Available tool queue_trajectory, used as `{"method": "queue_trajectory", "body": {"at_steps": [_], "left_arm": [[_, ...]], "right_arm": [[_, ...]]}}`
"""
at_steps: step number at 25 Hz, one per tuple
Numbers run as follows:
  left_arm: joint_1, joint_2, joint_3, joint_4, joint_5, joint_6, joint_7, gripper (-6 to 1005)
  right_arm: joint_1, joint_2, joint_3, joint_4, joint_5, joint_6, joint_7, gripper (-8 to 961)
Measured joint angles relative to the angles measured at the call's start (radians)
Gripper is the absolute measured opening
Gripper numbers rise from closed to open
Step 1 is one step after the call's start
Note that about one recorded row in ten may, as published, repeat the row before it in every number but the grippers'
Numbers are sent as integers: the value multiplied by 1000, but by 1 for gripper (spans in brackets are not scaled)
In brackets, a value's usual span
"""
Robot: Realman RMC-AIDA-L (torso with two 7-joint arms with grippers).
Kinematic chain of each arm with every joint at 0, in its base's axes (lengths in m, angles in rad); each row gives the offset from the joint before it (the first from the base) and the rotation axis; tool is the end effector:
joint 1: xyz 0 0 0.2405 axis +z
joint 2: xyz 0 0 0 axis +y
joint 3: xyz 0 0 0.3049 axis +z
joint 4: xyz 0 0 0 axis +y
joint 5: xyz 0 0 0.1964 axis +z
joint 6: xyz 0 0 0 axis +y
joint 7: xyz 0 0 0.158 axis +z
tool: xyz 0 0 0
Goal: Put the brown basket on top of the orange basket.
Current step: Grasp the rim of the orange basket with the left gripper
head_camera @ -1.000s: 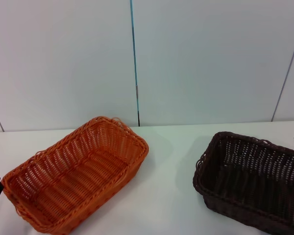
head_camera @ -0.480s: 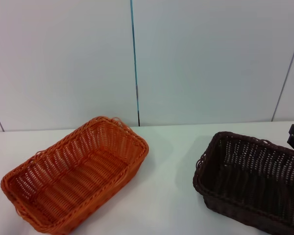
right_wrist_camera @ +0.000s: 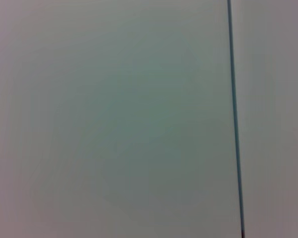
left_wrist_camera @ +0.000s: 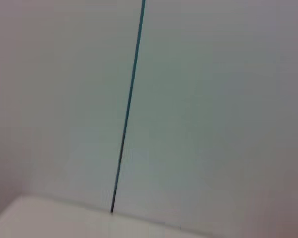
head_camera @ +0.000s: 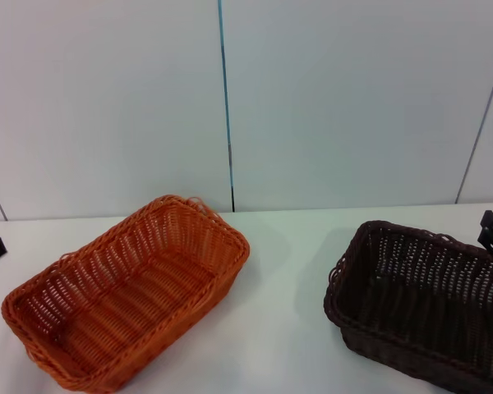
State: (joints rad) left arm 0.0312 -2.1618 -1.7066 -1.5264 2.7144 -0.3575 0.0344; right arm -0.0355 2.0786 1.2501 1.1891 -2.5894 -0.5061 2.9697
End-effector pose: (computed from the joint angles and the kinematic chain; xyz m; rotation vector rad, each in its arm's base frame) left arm -0.3313 0.3316 0.0537 -1.4373 -1.1044 -0.4637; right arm 0.3012 0.3199 0.0022 -0.7429 -1.7500 -1.6685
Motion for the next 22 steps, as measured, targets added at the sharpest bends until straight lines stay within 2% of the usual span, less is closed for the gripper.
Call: {"method": "queue_trajectory", "body": {"at_steps": [4, 9, 10, 11, 12, 17, 20, 22], "left_arm": [[-105, 2, -147, -60, 5, -281, -8, 917], [-239, 10, -333, -61, 8, -555, 3, 917], [-258, 13, -358, -52, 10, -590, 6, 917], [-308, 31, -410, -15, 10, -663, 13, 917], [-308, 31, -410, -15, 10, -663, 13, 917], [-418, 92, -477, 145, 10, -807, 14, 918], [-457, 109, -490, 219, 11, -839, 14, 918], [-477, 113, -496, 266, 10, -845, 13, 918]], "right_arm": [[3, 0, 1, -2, 0, 0, 0, 933], [8, 0, 5, -9, 0, 0, 0, 933], [9, 0, 6, -10, 0, 0, 0, 933], [13, 0, 7, -11, 1, 0, 0, 933], [13, 0, 7, -11, 1, 0, 0, 933], [27, 0, 11, -10, 5, 31, 2, 933], [46, -1, 20, -11, 4, 74, 2, 933], [54, -1, 24, -14, 2, 89, 2, 933]]}}
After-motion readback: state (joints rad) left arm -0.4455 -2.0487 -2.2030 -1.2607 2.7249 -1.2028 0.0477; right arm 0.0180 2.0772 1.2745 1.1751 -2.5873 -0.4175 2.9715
